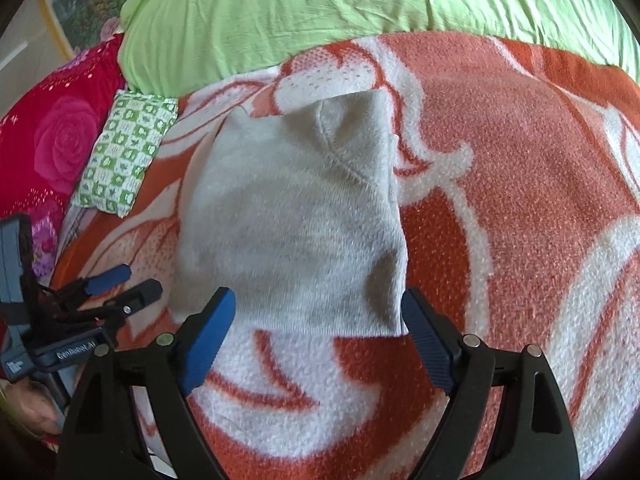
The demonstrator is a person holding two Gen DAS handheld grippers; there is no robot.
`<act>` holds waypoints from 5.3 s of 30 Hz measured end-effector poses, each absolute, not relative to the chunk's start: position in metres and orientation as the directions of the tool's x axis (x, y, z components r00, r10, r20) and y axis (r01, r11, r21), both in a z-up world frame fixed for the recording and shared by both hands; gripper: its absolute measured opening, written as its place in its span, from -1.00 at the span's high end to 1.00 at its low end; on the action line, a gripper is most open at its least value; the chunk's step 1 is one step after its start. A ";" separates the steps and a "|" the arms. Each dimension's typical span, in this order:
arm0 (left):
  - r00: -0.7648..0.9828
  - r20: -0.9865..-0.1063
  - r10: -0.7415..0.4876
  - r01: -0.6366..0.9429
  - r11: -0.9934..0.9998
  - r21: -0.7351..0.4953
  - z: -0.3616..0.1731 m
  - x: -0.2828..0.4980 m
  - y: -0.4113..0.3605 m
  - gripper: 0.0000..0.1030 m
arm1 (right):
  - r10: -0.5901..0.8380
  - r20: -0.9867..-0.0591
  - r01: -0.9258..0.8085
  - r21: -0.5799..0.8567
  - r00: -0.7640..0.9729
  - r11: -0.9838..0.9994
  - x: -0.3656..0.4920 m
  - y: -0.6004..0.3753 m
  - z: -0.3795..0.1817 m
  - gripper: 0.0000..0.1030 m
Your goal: Fold small clothes
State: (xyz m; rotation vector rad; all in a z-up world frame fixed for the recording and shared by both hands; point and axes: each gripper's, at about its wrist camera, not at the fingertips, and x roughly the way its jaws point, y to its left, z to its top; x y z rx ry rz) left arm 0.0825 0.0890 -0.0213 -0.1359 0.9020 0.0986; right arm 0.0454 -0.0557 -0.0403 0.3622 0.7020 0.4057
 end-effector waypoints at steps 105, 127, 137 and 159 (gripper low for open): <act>0.601 -0.790 0.121 -0.149 0.988 0.037 -0.036 0.077 0.073 -0.86 | 0.482 -0.487 -0.318 0.383 0.728 0.867 0.016 -0.043 -0.049 -0.99; 0.589 -0.800 0.114 -0.164 0.986 0.019 -0.035 0.077 0.074 -0.86 | 0.487 -0.475 -0.325 0.385 0.733 0.864 0.018 -0.042 -0.046 -0.99; 0.589 -0.800 0.112 -0.164 0.986 0.017 -0.034 0.079 0.073 -0.86 | 0.492 -0.468 -0.330 0.387 0.734 0.861 0.023 -0.043 -0.044 -0.99; 0.591 -0.800 0.106 -0.158 0.987 0.014 -0.031 0.085 0.072 -0.86 | 0.495 -0.461 -0.330 0.395 0.736 0.858 0.031 -0.046 -0.043 -0.99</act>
